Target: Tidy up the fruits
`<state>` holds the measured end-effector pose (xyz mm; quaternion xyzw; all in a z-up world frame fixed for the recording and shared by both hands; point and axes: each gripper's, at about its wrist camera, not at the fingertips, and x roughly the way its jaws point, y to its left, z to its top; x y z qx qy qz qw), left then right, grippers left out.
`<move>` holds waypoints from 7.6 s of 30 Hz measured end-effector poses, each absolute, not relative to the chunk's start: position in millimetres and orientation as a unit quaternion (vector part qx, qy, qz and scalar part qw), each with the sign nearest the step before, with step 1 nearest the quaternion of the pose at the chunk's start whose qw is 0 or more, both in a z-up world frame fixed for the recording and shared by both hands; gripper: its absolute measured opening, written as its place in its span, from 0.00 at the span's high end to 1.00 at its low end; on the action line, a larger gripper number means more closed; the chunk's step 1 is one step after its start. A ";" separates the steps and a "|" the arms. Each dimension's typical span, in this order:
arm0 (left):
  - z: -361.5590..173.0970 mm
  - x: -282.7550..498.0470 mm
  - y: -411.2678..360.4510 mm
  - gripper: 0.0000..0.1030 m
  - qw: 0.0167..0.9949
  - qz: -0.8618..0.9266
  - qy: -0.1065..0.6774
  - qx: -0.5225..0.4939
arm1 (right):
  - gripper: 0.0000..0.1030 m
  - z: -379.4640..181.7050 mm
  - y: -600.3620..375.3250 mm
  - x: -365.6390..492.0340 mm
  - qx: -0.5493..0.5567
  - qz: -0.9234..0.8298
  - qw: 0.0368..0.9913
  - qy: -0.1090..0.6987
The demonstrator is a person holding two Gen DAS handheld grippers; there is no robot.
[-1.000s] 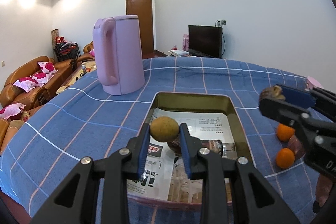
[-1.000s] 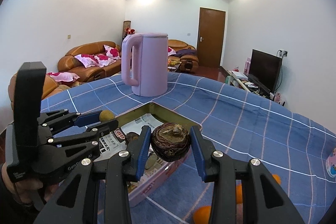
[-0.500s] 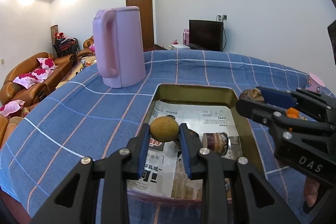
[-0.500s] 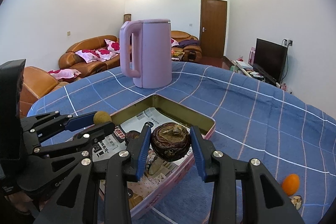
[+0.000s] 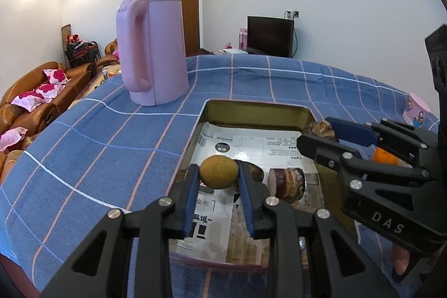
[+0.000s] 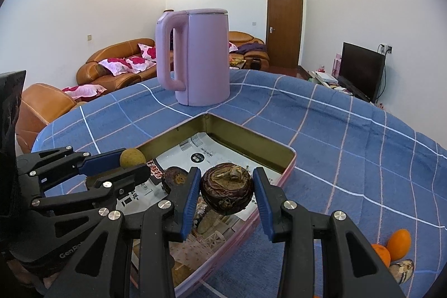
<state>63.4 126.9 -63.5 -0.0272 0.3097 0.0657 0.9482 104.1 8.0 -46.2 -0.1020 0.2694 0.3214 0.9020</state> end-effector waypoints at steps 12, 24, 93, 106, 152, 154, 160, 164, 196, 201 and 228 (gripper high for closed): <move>-65.2 64.8 131.4 0.70 0.945 0.069 0.317 -0.036 | 0.61 -55.0 15.7 109.6 -0.106 0.323 0.897 0.282; -61.0 56.0 131.7 0.36 0.948 0.069 0.307 -0.039 | 0.51 -52.7 8.3 104.8 -0.102 0.312 0.902 0.280; -63.1 75.3 -43.5 0.26 0.935 -0.070 0.343 0.056 | 0.51 -58.7 -201.3 71.8 0.008 0.082 0.940 0.330; -78.0 84.3 -48.8 0.60 0.914 -0.113 0.387 0.040 | 0.51 -62.7 -204.7 75.7 0.022 0.092 0.934 0.345; -57.7 60.0 -31.0 0.66 0.951 -0.064 0.301 0.020 | 0.51 -44.6 -200.8 48.0 0.015 0.133 0.956 0.263; -57.1 58.8 -30.2 0.66 0.952 -0.062 0.298 0.020 | 0.51 -44.0 -200.6 46.6 0.014 0.133 0.957 0.259; -54.7 55.3 -30.0 0.66 0.956 -0.055 0.287 0.022 | 0.51 -42.5 -200.0 43.3 0.013 0.134 0.959 0.250; -52.5 51.6 -31.0 0.66 0.960 -0.051 0.276 0.025 | 0.51 -41.4 -200.5 40.9 0.012 0.134 0.961 0.242; -49.3 46.6 -26.5 0.66 0.964 -0.042 0.262 0.016 | 0.38 -61.2 -197.9 32.4 0.003 0.130 0.937 0.324; -49.5 47.9 -27.2 0.66 0.963 -0.044 0.264 0.016 | 0.38 -70.9 -191.0 40.8 -0.005 0.127 0.928 0.351; -28.5 43.7 25.9 0.66 0.969 0.011 0.246 0.001 | 0.53 -7.7 -131.7 50.7 -0.039 0.203 0.939 0.274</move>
